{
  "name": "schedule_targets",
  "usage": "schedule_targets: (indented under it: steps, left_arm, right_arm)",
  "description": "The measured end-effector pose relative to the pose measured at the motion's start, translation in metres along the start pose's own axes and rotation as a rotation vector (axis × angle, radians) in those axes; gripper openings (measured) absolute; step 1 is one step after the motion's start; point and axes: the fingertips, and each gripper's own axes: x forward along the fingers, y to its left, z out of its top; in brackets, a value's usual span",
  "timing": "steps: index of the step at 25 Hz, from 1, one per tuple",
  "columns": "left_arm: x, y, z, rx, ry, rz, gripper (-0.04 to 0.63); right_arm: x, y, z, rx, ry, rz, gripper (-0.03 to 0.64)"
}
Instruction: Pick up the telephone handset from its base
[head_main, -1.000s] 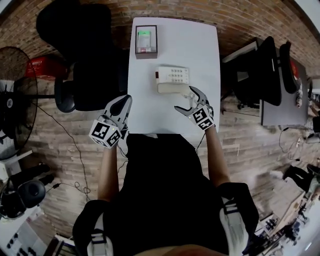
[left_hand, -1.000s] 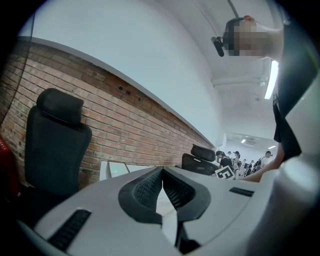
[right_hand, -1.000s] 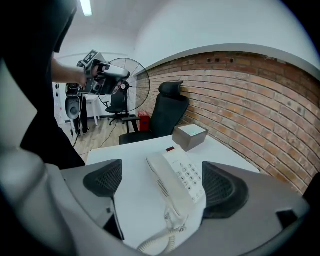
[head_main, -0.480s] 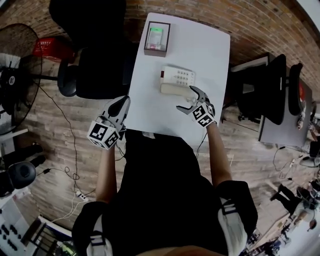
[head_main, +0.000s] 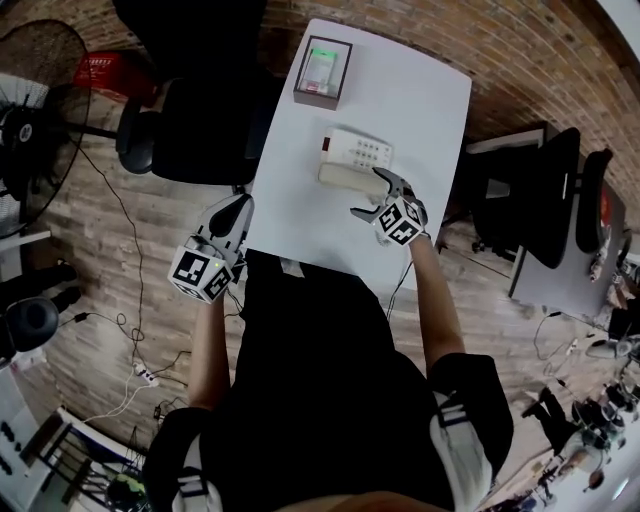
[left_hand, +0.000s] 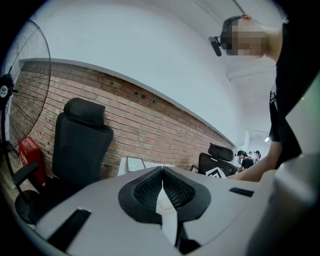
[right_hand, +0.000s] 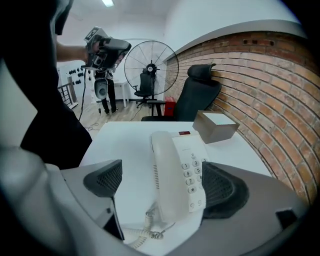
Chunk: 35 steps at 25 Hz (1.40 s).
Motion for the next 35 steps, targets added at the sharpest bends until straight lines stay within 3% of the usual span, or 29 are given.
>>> schedule_targets:
  steps: [10, 21, 28, 35]
  left_arm:
    - [-0.015, -0.007, -0.009, -0.018, 0.006, 0.076, 0.018]
    - [-0.023, -0.005, -0.012, -0.019, 0.025, 0.104, 0.018]
    - [-0.026, 0.0, -0.01, -0.023, 0.018, 0.121, 0.018]
    - [-0.028, 0.0, -0.012, -0.027, 0.02, 0.127, 0.018]
  right_arm:
    - [0.025, -0.01, -0.013, -0.061, 0.046, 0.083, 0.488]
    - [0.053, -0.011, -0.017, -0.132, 0.107, 0.125, 0.484]
    - [0.061, -0.015, -0.016, -0.146, 0.131, 0.16, 0.421]
    - [0.059, -0.011, -0.014, -0.169, 0.151, 0.18, 0.272]
